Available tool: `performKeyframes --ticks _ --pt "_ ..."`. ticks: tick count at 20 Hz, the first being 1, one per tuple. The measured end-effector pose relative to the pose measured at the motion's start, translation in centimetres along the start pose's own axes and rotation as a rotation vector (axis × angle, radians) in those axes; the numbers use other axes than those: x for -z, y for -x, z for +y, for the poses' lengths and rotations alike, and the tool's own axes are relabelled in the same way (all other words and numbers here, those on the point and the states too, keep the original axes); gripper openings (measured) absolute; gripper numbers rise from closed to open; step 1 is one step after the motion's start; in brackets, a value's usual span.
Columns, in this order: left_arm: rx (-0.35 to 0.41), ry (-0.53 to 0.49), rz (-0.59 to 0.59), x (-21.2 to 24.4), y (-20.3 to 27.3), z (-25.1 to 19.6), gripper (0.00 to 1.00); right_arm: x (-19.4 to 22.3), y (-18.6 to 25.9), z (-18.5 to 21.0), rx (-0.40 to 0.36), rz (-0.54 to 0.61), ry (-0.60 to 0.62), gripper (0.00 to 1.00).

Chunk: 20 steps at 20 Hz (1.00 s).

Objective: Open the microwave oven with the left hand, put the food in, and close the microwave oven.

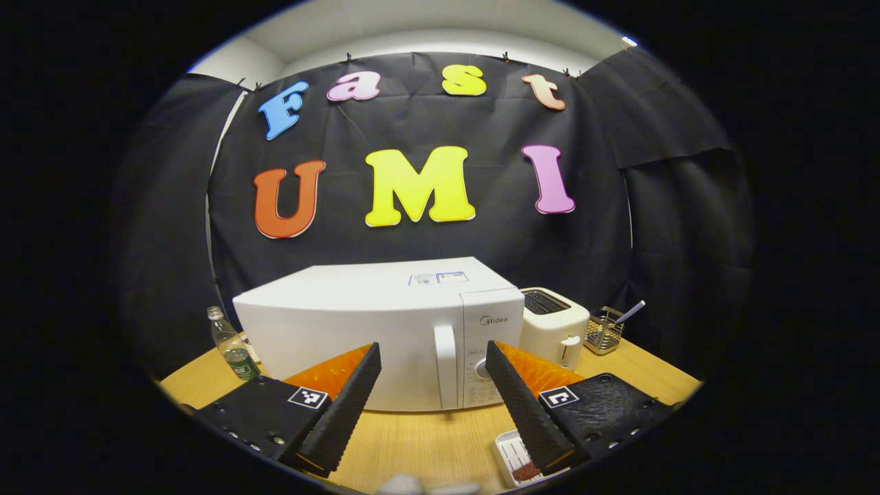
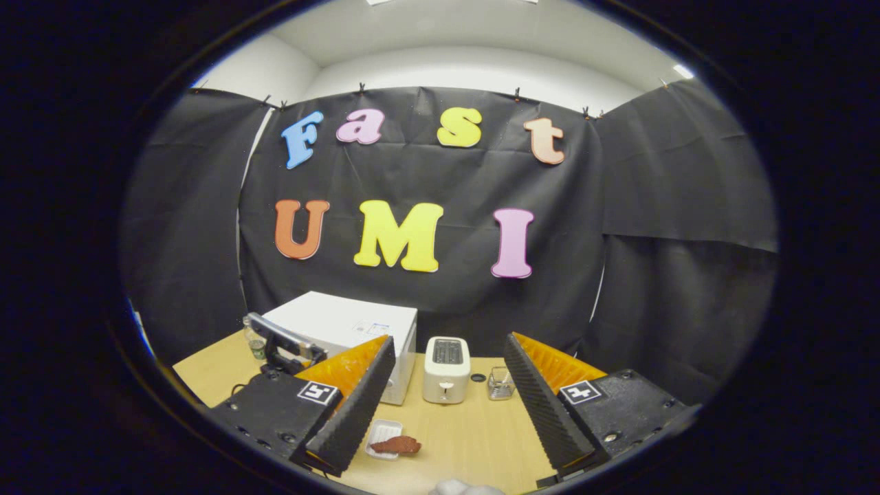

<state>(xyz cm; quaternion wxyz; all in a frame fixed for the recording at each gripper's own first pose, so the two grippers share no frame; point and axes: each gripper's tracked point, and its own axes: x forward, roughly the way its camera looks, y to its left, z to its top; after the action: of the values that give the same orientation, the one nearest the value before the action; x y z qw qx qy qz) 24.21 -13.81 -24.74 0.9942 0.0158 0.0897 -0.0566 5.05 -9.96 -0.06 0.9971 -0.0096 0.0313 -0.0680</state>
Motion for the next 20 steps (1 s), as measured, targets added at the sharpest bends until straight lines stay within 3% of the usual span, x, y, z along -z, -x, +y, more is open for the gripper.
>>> performKeyframes --ticks 3,4,5,6,10,12,13,14,15,16,17,20 --pt "-0.009 0.004 0.034 2.5 -3.6 -0.4 0.95 0.8 -0.5 -1.1 0.016 0.021 -0.004 1.0" --pt "-0.007 0.007 0.05 3.2 -4.4 -0.6 0.88 1.2 -0.7 -1.5 0.025 0.03 -0.002 1.0" --pt "-0.006 0.003 0.049 3.5 -5.1 -0.7 0.96 1.7 -0.8 -1.9 0.032 0.04 0.001 1.0" --pt "0.006 -0.008 0.047 3.6 -5.7 -1.0 0.95 2.1 -0.9 -2.4 0.041 0.051 0.003 1.0" --pt "0.012 0.012 0.054 3.8 -6.4 -1.3 0.87 3.3 -0.9 -3.4 0.057 0.087 -0.017 1.0" --pt "0.015 0.027 0.042 3.7 -6.3 -1.3 0.76 3.6 -0.9 -3.7 0.06 0.09 -0.019 1.0" --pt "0.012 0.033 0.033 3.5 -6.7 -1.4 0.52 3.6 -0.8 -3.7 0.057 0.091 -0.017 1.0" --pt "0.005 0.021 0.04 3.8 -7.0 -1.3 0.52 3.6 -0.7 -3.8 0.057 0.09 -0.011 1.0" --pt "-0.012 0.013 0.062 4.1 -6.5 -0.8 0.27 3.5 -0.5 -3.9 0.058 0.085 -0.006 1.0" --pt "-0.012 0.023 0.059 4.4 -6.8 -0.8 0.17 3.4 -0.4 -3.9 0.058 0.082 0.0 1.0" --pt "-0.006 0.025 0.047 4.2 -6.8 -0.7 0.29 3.4 -0.3 -3.9 0.057 0.08 0.008 1.0" --pt "-0.007 0.03 0.053 4.2 -6.4 -0.5 0.18 3.5 0.0 -3.9 0.054 0.084 0.018 1.0"
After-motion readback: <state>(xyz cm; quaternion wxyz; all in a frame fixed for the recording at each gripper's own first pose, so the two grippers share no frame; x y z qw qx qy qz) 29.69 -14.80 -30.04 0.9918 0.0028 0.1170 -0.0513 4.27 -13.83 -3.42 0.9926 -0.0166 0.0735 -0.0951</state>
